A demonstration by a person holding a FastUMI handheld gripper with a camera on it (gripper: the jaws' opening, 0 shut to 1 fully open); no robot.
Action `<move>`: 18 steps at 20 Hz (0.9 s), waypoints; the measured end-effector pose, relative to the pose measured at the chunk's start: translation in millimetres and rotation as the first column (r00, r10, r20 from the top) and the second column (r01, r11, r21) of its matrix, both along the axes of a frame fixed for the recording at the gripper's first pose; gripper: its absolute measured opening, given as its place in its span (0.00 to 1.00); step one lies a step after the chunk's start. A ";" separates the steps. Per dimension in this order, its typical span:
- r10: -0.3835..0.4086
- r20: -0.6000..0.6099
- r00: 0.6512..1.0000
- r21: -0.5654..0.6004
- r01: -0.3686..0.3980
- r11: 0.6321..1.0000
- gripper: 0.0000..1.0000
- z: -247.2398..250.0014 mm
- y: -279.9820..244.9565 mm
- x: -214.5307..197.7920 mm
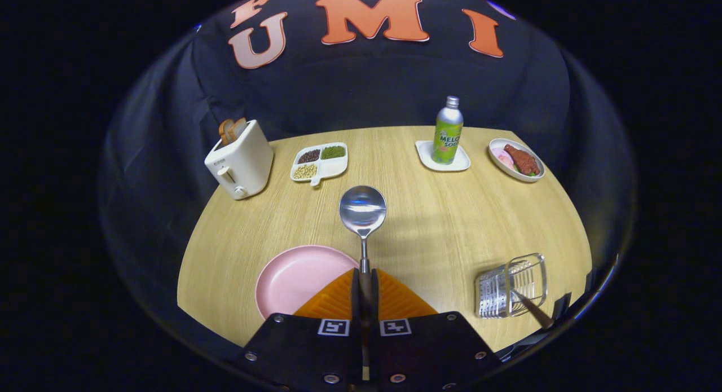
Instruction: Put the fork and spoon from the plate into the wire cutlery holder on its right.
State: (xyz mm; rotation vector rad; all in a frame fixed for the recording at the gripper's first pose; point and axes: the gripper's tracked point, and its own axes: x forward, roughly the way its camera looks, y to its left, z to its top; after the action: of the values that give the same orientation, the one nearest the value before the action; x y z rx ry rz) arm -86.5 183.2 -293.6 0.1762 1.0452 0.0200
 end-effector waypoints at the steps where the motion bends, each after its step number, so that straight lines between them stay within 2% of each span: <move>1: -0.013 0.017 1.000 0.003 0.013 1.000 0.05 7.6 -10.0 4.3; 5: -0.031 0.067 0.997 -0.025 0.033 0.999 0.05 32.0 -55.1 15.5; 11: -0.006 0.103 0.995 -0.096 0.016 0.995 0.05 56.9 -111.2 21.7; 18: 0.039 -0.006 0.999 -0.131 -0.040 0.991 0.05 49.7 -149.8 0.0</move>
State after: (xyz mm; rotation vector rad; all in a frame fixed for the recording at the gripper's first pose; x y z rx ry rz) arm -86.5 33.5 -243.9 0.0360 1.0500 -0.0133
